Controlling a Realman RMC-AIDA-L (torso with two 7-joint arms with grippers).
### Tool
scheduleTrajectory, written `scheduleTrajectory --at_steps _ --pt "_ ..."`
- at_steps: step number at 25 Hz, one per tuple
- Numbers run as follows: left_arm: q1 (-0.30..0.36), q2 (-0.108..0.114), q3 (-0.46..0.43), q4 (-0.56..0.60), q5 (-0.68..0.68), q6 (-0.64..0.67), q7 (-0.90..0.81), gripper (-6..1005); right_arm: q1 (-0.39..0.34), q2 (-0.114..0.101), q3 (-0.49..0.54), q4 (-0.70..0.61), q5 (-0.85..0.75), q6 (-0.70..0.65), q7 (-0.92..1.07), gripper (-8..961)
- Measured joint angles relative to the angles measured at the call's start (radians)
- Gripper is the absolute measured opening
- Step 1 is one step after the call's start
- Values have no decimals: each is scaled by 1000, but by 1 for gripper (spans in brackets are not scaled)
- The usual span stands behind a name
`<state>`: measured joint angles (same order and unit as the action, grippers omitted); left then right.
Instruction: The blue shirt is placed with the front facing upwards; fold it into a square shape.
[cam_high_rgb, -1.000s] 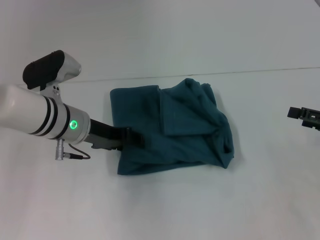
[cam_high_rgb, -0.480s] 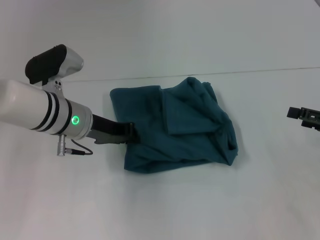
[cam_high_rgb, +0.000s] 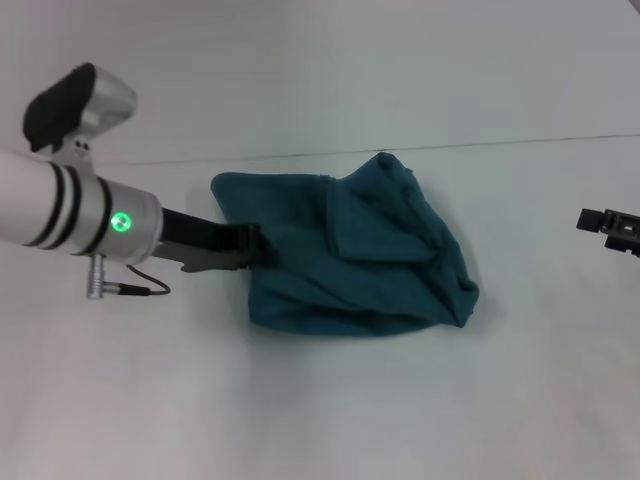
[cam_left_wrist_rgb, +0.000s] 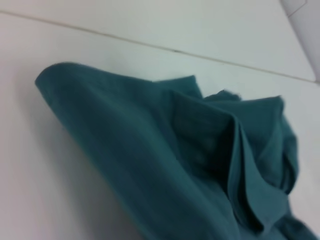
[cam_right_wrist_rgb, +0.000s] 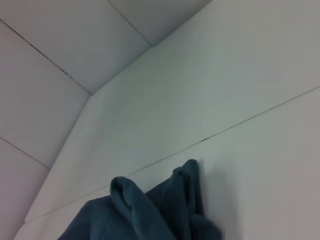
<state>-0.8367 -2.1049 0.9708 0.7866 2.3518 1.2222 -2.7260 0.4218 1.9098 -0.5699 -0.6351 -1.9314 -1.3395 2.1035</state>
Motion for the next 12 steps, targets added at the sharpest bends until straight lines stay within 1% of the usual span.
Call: scheduleTrajectory --at_steps 4,6,7,8,9,11,12 --pt "37 2 -7 120 -8 88 -22 112 0 0 5 0 1 0 1 928" --pt "55 -4 -24 202 -34 156 -8 116 1 0 10 0 1 1 1 927" --pt "64 -11 -34 244 -63 187 15 118 1 0 11 0 1 2 1 927" --pt "69 -15 -40 265 -83 200 34 120 1 1 12 0 1 9 0 927" --pt "72 -18 -45 276 -102 208 54 122 1 3 12 0 1 19 0 927" --pt "66 -8 -56 251 -122 208 72 126 3 5 12 2 1 36 0 927" --pt "56 4 -67 221 -149 219 86 129 5 5 11 5 0 42 0 927"
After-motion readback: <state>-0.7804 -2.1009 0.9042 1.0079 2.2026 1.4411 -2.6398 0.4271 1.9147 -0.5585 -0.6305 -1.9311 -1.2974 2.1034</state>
